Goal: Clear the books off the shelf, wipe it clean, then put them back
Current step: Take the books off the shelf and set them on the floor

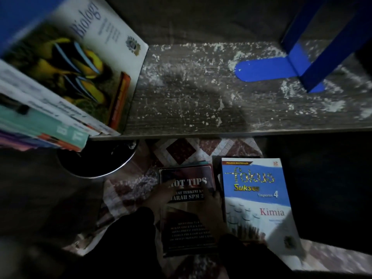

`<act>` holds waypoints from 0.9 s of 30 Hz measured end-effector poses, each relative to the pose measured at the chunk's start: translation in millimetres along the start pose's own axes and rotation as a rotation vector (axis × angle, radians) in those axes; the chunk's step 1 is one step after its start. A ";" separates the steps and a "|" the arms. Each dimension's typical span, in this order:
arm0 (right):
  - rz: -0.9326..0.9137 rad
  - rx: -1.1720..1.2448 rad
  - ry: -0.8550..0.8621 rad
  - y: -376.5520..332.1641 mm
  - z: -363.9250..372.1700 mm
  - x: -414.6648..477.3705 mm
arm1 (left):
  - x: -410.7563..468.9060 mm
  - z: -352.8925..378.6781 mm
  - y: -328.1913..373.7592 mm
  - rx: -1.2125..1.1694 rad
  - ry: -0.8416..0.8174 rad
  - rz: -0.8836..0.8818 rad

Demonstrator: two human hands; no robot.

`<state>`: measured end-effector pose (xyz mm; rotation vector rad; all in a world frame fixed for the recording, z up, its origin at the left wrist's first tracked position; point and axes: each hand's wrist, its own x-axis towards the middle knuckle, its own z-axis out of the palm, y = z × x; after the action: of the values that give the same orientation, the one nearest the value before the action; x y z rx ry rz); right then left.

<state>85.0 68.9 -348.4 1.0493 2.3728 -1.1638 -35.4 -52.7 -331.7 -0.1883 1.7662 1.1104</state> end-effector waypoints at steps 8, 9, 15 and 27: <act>-0.156 -0.054 -0.113 -85.9 -88.0 -59.6 | -84.0 14.7 63.4 -0.008 -0.003 0.181; -0.202 -0.052 -0.069 -97.2 -97.5 -66.7 | -100.0 15.0 76.2 0.010 0.005 0.238; -0.552 0.138 0.162 -194.6 -145.2 -109.1 | -218.0 -18.8 156.3 0.003 0.133 0.633; -0.879 0.047 0.064 -367.1 -170.0 -160.3 | -352.4 -134.6 211.7 0.711 1.558 0.860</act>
<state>-61.2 -25.4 50.5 -0.0177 2.9536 -1.4381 -73.3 -155.2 86.9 0.2853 3.7646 0.7121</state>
